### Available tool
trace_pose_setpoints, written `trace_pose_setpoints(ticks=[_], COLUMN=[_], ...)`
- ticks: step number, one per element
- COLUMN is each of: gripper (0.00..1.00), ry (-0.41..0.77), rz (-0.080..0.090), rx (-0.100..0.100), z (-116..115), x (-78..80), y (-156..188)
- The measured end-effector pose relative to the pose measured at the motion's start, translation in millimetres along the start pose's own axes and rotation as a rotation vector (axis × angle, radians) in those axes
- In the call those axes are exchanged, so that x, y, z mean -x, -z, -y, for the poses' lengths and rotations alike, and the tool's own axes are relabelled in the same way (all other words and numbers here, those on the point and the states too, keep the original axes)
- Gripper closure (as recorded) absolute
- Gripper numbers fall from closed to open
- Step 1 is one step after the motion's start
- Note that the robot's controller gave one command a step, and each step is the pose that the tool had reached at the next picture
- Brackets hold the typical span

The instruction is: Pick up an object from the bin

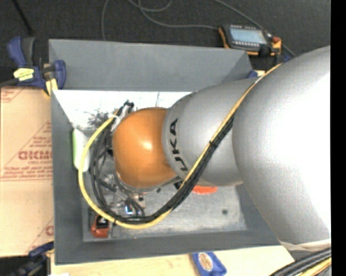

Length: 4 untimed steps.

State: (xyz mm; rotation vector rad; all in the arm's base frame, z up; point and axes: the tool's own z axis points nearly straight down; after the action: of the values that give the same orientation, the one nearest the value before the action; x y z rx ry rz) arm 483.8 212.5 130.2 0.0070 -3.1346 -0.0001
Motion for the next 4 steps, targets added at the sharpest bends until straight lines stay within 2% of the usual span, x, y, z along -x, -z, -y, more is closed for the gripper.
trace_pose_setpoints(ticks=[1,2,3,4], gripper=[0.00,0.00,0.00,1.00], ry=[-0.004,-0.002,-0.089,0.072], rz=[0.007,0.007,0.008,0.011], rx=[0.002,0.002,0.003,0.003], z=[0.6,0.6,-15.9,-1.3], x=[2.2,2.2,-5.6,8.4], y=[4.2,4.0,-41.6,-58.6])
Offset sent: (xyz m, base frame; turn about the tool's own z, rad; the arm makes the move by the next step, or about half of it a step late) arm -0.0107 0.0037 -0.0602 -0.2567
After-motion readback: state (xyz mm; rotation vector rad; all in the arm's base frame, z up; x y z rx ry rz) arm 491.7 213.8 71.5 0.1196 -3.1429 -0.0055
